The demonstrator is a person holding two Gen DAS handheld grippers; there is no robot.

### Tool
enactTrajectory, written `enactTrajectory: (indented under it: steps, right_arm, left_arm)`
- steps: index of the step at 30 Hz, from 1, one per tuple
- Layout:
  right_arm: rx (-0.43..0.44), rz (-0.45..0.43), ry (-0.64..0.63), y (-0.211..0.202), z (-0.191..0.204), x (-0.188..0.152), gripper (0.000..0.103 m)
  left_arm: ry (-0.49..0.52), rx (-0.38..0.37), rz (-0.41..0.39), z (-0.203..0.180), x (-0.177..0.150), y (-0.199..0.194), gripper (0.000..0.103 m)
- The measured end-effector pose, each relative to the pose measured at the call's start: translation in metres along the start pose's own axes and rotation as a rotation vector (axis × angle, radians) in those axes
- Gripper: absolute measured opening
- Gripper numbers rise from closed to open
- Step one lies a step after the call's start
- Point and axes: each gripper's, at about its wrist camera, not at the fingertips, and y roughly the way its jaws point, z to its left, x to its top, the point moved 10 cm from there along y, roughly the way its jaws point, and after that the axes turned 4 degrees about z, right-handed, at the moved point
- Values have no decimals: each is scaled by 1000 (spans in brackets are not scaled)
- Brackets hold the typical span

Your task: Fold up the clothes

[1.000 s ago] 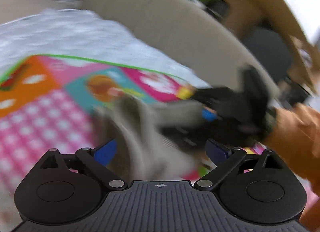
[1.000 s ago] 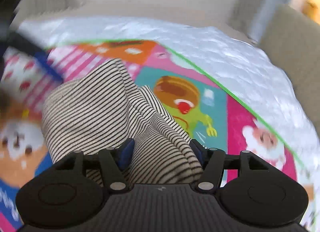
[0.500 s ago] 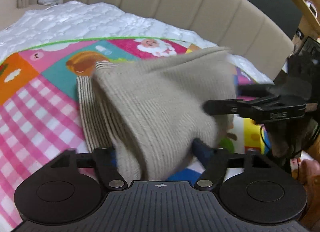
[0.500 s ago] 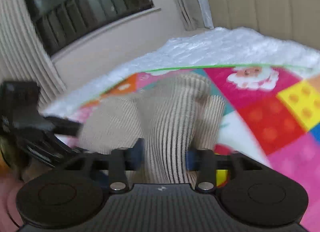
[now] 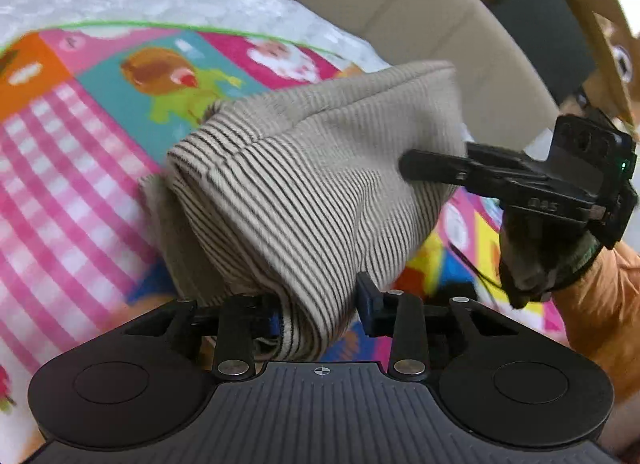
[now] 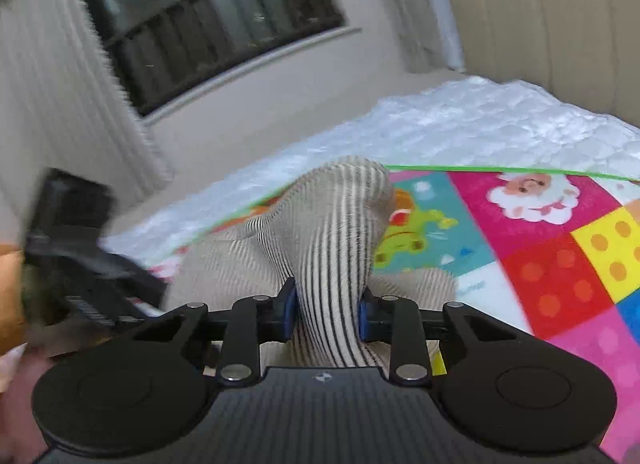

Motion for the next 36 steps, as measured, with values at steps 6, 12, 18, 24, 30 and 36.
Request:
enactTrajectory:
  steps: [6, 12, 18, 24, 30, 36]
  right_arm:
    - [-98, -3, 55, 42, -27, -10, 39]
    - [-166, -36, 106, 35, -36, -23, 62]
    - [-262, -79, 117, 24, -33, -29, 64]
    - [-410, -138, -15, -4, -5, -17, 64]
    - [-414, -147, -65, 8, 9, 7, 43]
    - [-420, -64, -18, 43, -20, -3, 52]
  left_arm:
    - [-6, 106, -70, 23, 25, 1, 41]
    - [122, 215, -200, 10, 47, -17, 41]
    - [139, 224, -197, 19, 61, 16, 41]
    - [133, 208, -199, 33, 65, 32, 34]
    - [73, 169, -213, 51, 68, 35, 34]
    - [42, 136, -222, 56, 70, 36, 35]
